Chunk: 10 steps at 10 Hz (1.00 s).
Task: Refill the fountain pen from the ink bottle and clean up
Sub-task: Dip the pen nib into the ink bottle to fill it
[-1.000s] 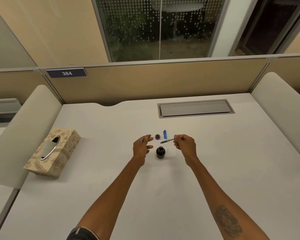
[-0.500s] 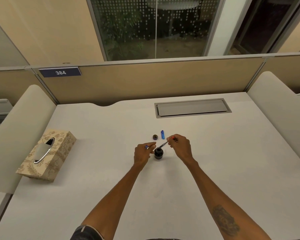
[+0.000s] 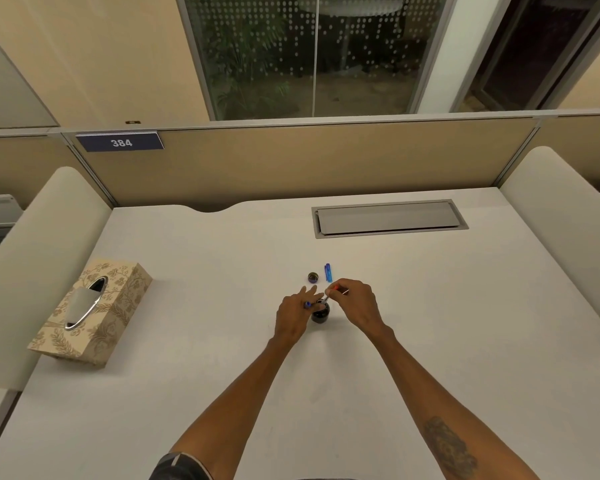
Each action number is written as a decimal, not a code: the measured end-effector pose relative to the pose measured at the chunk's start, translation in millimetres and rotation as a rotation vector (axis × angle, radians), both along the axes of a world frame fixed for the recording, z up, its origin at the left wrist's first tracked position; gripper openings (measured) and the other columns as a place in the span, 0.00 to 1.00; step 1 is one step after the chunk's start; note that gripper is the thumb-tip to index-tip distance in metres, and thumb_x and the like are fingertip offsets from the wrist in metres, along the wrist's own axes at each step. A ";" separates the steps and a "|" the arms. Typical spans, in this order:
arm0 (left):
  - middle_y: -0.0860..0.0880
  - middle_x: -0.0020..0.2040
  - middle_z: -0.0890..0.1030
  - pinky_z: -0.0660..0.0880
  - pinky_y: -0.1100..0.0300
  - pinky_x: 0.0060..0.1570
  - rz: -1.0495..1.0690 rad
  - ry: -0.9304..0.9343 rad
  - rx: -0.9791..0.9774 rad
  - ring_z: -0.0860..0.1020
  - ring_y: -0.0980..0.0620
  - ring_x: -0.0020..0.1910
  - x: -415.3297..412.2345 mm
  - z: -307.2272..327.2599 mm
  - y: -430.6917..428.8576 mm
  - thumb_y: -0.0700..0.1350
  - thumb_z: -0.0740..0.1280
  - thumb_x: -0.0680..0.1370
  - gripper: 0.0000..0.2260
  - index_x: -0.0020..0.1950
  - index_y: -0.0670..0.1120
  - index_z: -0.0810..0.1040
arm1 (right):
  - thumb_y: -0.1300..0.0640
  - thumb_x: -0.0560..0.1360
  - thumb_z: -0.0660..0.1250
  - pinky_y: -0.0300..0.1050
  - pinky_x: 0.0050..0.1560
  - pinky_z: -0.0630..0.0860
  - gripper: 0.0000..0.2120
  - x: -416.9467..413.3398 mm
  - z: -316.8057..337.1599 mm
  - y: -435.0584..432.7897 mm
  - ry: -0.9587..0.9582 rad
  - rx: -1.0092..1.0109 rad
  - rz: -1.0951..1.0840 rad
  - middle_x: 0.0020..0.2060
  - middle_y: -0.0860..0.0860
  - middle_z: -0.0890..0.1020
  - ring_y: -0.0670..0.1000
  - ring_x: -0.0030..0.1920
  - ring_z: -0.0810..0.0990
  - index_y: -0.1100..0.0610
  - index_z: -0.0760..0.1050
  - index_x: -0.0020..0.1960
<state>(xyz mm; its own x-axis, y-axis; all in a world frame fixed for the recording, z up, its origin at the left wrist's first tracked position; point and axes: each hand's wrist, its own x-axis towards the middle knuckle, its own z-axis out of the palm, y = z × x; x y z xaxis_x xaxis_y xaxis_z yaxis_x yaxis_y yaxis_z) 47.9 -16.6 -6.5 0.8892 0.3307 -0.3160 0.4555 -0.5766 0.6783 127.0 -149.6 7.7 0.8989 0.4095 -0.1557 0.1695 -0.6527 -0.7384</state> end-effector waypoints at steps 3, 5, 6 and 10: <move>0.42 0.81 0.52 0.43 0.40 0.76 -0.162 -0.014 0.052 0.43 0.39 0.80 2.0 -9.2 1.1 0.37 0.53 0.84 0.24 0.80 0.50 0.54 | 0.49 0.76 0.69 0.43 0.49 0.76 0.10 4.4 -2.7 3.5 0.030 0.005 -0.018 0.45 0.51 0.86 0.50 0.46 0.82 0.56 0.83 0.49; 0.42 0.81 0.44 0.33 0.41 0.75 -0.136 -0.044 0.072 0.46 0.45 0.81 3.5 -6.3 -3.3 0.33 0.53 0.83 0.28 0.81 0.49 0.51 | 0.49 0.75 0.71 0.42 0.47 0.76 0.07 6.9 -2.4 5.0 0.019 -0.007 -0.022 0.44 0.48 0.85 0.46 0.44 0.81 0.52 0.82 0.47; 0.42 0.81 0.47 0.33 0.43 0.76 -0.081 -0.086 -0.023 0.52 0.47 0.81 4.2 -6.8 -5.6 0.31 0.52 0.82 0.26 0.79 0.48 0.58 | 0.49 0.74 0.71 0.44 0.46 0.77 0.06 7.7 -0.9 7.6 -0.009 -0.049 -0.001 0.42 0.46 0.83 0.46 0.43 0.81 0.51 0.80 0.46; 0.44 0.78 0.63 0.37 0.61 0.74 -0.160 -0.253 0.064 0.55 0.49 0.79 8.3 -20.2 -3.7 0.50 0.51 0.85 0.17 0.71 0.50 0.71 | 0.50 0.75 0.70 0.46 0.47 0.79 0.05 9.5 1.2 10.0 -0.024 -0.099 0.037 0.42 0.48 0.84 0.46 0.41 0.80 0.52 0.80 0.45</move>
